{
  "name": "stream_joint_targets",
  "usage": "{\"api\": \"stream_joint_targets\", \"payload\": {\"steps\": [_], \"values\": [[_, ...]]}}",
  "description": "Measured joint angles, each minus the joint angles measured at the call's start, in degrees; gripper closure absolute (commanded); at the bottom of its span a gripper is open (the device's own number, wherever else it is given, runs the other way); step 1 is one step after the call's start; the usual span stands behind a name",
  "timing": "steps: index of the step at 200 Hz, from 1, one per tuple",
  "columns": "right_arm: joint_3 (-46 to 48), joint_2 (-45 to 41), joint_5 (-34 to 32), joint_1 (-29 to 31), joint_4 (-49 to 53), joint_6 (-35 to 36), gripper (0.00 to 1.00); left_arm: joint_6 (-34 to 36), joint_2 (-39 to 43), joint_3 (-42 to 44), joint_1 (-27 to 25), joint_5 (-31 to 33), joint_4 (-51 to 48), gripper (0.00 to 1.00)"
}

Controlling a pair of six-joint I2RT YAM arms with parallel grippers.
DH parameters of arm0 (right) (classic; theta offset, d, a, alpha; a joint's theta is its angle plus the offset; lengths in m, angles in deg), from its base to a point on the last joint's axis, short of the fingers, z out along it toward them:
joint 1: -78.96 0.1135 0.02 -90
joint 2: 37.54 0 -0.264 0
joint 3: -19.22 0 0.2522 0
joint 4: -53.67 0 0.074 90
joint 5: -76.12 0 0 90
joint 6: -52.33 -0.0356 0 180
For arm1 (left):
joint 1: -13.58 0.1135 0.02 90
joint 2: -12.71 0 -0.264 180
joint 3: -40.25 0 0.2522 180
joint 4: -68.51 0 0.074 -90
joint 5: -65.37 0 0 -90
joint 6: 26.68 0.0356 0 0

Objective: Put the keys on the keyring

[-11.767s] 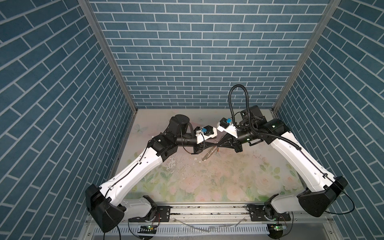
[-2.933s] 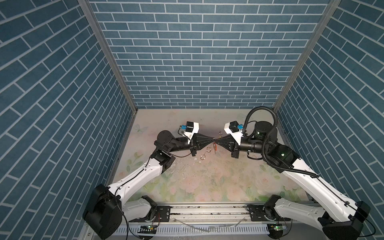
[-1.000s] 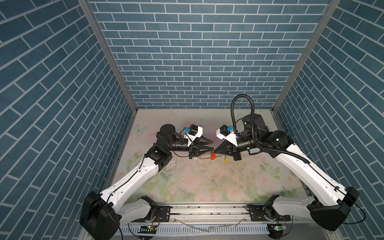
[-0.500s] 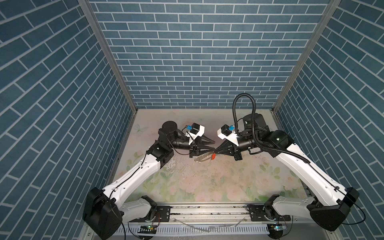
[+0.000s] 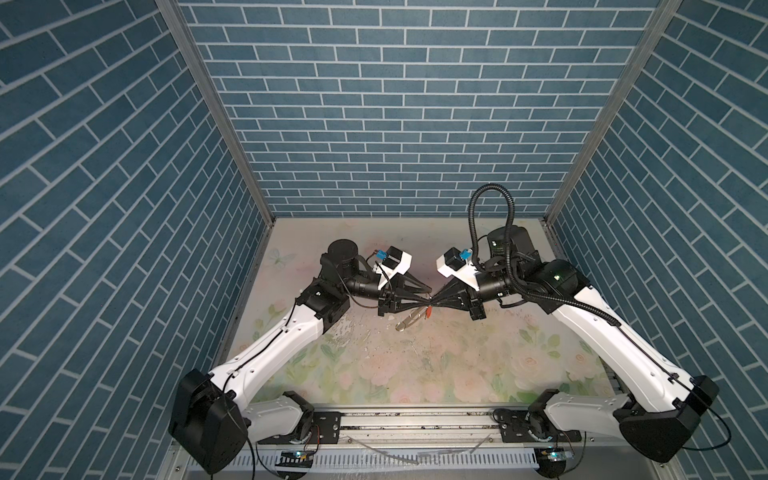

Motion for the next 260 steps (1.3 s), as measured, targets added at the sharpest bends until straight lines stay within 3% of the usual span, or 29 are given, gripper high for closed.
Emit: {"api": "stream_joint_targets", "payload": {"steps": [54,136,173,195,217,260], "values": [[0.0,-0.1,1.1,-0.3,0.0,0.0,1.0,0.9,-0.5,-0.9,0.0,-0.7,-2.3,0.72],[0.0,-0.1,1.6,-1.0,-0.3,0.0,1.0,1.8,-0.6,-1.3,0.1,-1.3,-4.0,1.0],[0.0,-0.2,0.8,-1.2,-0.9,-0.2,1.0,1.7,-0.6,-1.4,0.1,-0.5,-4.0,1.0],[0.2,-0.7,-0.6,-1.3,-2.5,-0.8,1.0,0.6,0.3,-0.4,0.1,2.0,-2.0,1.0],[1.6,-2.0,-2.2,-1.2,-5.8,-2.7,0.88,-2.6,2.8,3.5,0.0,6.5,4.6,1.0],[7.5,-5.9,-7.3,-1.4,-14.1,-8.6,0.81,-11.3,4.5,12.2,-0.4,17.1,19.4,1.0]]}}
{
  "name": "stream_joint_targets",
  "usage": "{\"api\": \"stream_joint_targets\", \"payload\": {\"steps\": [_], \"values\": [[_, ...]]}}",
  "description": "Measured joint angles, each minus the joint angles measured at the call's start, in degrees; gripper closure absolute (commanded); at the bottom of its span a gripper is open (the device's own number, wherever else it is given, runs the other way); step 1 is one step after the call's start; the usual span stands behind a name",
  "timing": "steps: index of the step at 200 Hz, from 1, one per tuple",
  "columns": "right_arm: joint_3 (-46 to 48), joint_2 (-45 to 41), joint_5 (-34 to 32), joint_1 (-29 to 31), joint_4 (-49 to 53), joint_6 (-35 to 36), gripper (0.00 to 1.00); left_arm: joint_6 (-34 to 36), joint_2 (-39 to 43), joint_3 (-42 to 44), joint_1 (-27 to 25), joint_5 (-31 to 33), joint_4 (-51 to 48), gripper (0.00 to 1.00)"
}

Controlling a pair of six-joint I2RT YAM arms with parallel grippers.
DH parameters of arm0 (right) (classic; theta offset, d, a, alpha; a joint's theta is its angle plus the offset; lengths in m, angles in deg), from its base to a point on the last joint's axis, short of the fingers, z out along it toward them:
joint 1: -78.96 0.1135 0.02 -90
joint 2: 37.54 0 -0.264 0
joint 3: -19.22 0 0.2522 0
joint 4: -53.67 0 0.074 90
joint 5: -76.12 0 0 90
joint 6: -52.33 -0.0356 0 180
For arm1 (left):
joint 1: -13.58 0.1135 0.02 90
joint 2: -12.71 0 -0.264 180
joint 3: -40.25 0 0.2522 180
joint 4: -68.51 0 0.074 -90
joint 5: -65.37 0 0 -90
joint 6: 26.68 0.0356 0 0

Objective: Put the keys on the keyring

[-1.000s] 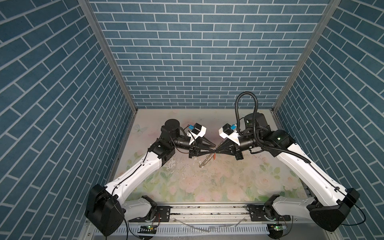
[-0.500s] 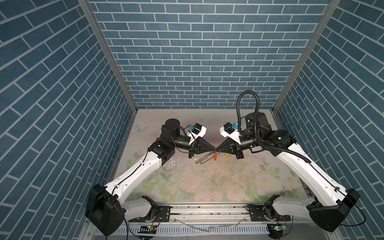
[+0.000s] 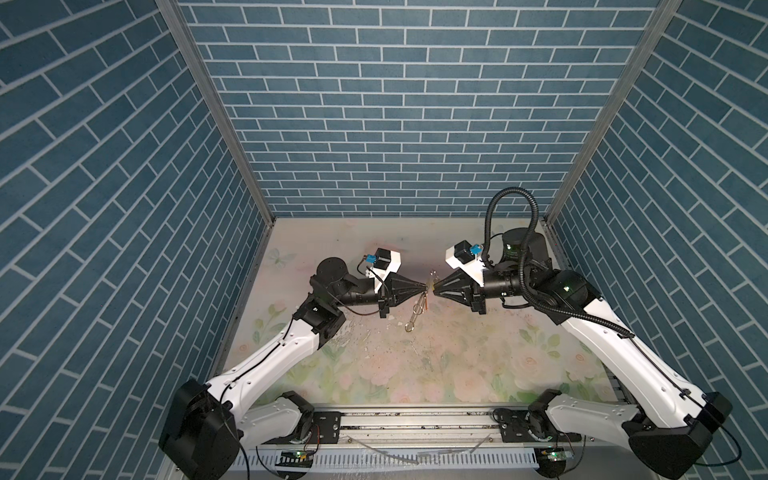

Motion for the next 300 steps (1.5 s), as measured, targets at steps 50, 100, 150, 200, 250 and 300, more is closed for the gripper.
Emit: {"api": "stream_joint_targets", "payload": {"steps": [50,100,150,200,250,300], "values": [[6.7,-0.5,-3.4,0.0,-11.9,-9.0,0.81,-7.8,-1.8,7.8,-1.6,10.2,19.1,1.0],[8.4,1.8,-3.9,0.0,-19.8,-14.2,0.83,-12.5,-6.1,7.8,-1.9,11.9,29.5,1.0],[8.6,2.1,-5.0,0.0,-21.3,-14.6,0.83,-13.6,-6.8,7.8,-1.9,12.2,32.7,1.0],[9.6,-0.2,-11.8,-0.9,-22.4,-18.4,0.77,-11.5,-4.8,5.5,-1.9,14.3,27.5,1.0],[14.9,-2.3,-20.6,-3.1,-31.3,-29.9,0.73,-10.3,-1.9,-3.7,-0.7,16.6,18.8,1.0],[22.9,-0.9,-21.9,-3.4,-46.9,-42.0,0.69,-13.7,-4.3,-12.8,2.3,16.3,13.4,1.0]]}}
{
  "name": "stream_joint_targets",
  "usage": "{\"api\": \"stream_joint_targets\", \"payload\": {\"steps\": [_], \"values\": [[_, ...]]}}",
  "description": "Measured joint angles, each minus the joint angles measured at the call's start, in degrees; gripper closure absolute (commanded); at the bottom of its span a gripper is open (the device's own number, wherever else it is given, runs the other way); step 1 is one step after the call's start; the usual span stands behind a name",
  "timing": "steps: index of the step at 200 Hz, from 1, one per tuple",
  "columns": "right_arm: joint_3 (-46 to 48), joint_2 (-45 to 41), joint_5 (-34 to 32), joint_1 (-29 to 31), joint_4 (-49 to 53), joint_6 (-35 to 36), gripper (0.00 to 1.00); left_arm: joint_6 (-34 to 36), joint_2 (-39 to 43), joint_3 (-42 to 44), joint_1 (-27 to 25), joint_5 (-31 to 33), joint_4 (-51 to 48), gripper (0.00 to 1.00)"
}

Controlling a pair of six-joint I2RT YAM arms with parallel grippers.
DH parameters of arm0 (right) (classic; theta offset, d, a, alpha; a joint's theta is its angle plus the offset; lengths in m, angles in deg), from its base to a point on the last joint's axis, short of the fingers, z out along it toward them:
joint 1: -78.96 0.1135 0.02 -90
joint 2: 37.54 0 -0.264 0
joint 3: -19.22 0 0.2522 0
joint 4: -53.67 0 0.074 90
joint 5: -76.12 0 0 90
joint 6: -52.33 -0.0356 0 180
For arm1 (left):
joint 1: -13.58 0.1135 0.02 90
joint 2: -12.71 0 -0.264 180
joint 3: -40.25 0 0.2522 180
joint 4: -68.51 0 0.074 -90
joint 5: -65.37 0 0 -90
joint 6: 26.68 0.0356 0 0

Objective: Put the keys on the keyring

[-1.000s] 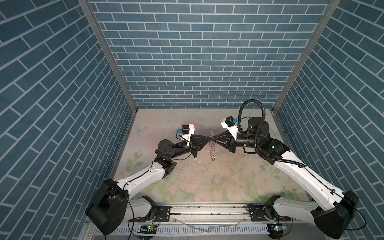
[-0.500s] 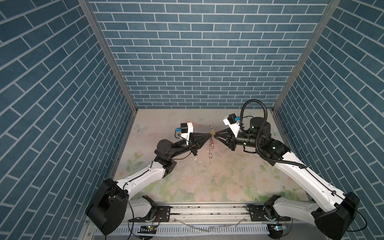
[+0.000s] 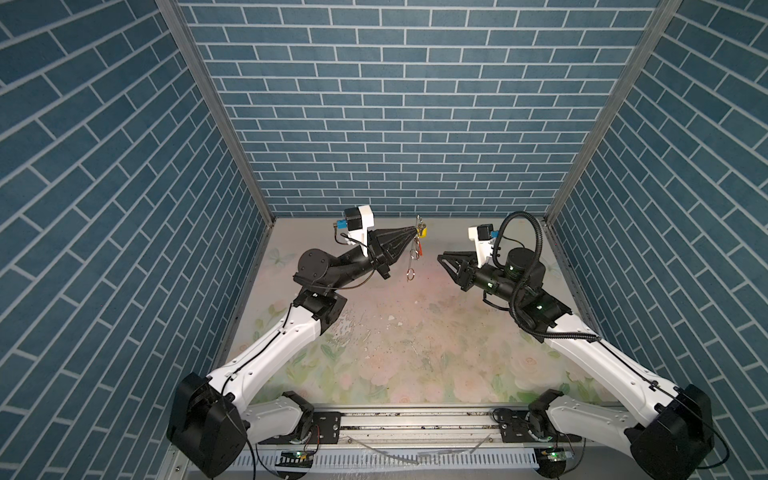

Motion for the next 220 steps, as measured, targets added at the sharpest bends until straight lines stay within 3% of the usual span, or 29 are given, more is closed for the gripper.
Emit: {"api": "stream_joint_targets", "payload": {"steps": [78,159,220], "values": [[0.4,9.9,3.3,-0.2,-27.1,-16.4,0.62,-2.9,-5.8,-9.3,1.0,-1.1,-2.7,1.0],[-2.3,22.2,7.5,-0.8,-51.8,-33.1,0.53,-10.6,-12.2,-14.7,4.2,-3.0,3.4,1.0],[-9.2,26.9,8.7,-1.2,-59.2,-40.7,0.45,-13.7,-13.1,-18.1,5.9,-4.7,5.8,1.0]]}}
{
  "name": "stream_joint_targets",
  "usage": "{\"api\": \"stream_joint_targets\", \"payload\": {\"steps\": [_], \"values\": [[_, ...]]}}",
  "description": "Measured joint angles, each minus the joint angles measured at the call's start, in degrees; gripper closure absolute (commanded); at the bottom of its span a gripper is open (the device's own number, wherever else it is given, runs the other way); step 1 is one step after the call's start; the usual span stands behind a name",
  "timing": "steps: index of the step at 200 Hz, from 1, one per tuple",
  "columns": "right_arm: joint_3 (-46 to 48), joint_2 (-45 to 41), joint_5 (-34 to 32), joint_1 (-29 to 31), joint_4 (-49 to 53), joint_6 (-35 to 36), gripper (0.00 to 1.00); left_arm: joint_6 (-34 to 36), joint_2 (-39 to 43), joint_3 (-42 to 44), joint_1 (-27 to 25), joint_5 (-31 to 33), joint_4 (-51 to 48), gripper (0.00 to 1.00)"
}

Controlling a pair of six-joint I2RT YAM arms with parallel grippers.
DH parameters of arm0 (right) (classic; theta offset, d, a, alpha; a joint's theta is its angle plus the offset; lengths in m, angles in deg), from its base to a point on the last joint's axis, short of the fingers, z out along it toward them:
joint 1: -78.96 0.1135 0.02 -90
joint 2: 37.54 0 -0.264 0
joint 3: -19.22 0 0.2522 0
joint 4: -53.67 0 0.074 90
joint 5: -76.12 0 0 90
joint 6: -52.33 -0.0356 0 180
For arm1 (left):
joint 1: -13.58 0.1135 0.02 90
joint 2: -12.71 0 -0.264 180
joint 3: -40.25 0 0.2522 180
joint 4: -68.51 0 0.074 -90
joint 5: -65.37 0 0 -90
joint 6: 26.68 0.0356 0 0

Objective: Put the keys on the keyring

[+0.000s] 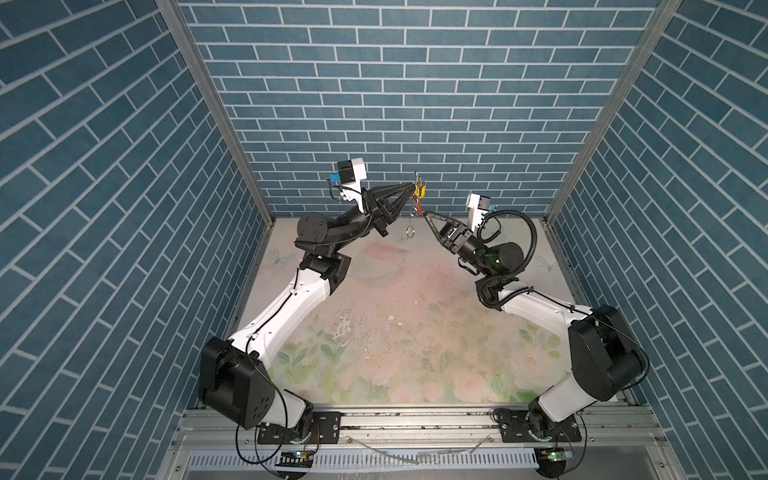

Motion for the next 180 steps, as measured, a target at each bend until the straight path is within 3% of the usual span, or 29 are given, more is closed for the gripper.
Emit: {"api": "stream_joint_targets", "payload": {"steps": [63,180], "values": [[-8.4,4.7,1.9,0.2,-1.5,-4.3,0.43,-4.9,-4.2,-4.2,0.9,-1.8,4.5,1.0],[-14.3,8.4,3.8,1.7,-1.7,-8.4,0.4,-15.4,-9.9,-5.8,1.2,-3.1,17.2,1.0]]}}
